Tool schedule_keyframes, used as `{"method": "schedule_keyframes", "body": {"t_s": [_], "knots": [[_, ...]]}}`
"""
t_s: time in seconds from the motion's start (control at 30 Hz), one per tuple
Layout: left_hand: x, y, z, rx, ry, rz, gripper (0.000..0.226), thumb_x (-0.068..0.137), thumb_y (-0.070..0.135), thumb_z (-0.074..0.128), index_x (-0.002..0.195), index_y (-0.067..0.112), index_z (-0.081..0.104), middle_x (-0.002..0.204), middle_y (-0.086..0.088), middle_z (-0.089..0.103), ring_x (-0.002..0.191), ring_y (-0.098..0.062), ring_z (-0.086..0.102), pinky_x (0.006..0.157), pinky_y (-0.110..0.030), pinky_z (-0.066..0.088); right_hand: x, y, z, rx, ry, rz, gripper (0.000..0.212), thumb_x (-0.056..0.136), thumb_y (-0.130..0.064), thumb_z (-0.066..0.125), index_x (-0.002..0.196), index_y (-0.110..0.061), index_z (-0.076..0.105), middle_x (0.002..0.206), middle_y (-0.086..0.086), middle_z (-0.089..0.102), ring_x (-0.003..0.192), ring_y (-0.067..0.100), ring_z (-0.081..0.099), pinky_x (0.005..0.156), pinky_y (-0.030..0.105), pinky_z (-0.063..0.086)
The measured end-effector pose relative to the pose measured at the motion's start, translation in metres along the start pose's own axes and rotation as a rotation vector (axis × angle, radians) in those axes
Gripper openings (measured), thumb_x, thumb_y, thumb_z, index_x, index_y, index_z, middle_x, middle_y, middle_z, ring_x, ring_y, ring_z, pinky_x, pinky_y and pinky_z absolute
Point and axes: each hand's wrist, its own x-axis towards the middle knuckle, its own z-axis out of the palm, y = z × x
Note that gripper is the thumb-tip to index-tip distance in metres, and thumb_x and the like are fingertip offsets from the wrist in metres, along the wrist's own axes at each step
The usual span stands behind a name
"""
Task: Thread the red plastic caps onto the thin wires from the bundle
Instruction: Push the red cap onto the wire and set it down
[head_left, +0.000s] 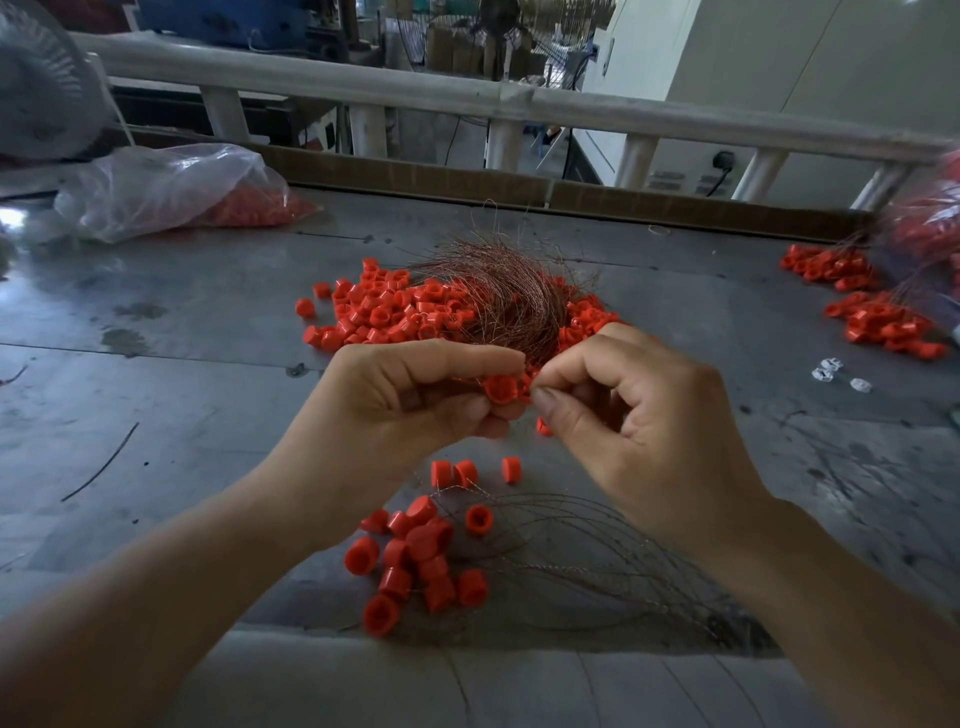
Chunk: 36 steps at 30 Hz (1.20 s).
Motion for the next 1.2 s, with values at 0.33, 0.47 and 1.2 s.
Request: {"method": "schedule_keyframes", "body": {"t_s": [0.33,0.47,1.2], "knots": [[-0.0005,-0.0008,0.0000,-0.045,-0.024,-0.008,0.032,0.066,0.004,0.057,0.095,0.014,0.066,0.088,0.003,0.074,0.078,-0.010,0.070,0.069,-0.014,0.052,0.0001,0.0013,-0.0004,-0.061,0.012,-0.024,0.009,0.078,-0.015,0.062,0.070,-0.011,0.065,0.065,-0.013,0.046,0.057,-0.002,0.043,0.053,0.007,0.034],[-0.0011,-0.0019,-0.0016,-0.024,-0.027,-0.007,0.031,0.067,0.004,0.056,0.094,0.015,0.067,0.089,0.004,0.074,0.078,-0.009,0.070,0.070,-0.014,0.052,0.0005,0.0012,-0.0004,-0.070,0.013,-0.032,0.008,0.077,-0.014,0.062,0.070,-0.011,0.065,0.066,-0.013,0.046,0.057,-0.002,0.042,0.053,0.008,0.035],[-0.0004,-0.0009,-0.0060,-0.135,-0.025,-0.051,0.028,0.065,0.009,0.068,0.092,0.015,0.072,0.087,-0.005,0.073,0.078,-0.015,0.070,0.067,-0.018,0.054,0.0002,-0.0026,-0.0016,0.012,-0.039,0.005,0.007,0.076,-0.011,0.062,0.072,-0.012,0.066,0.066,-0.015,0.049,0.059,0.000,0.047,0.056,0.007,0.035]]}}
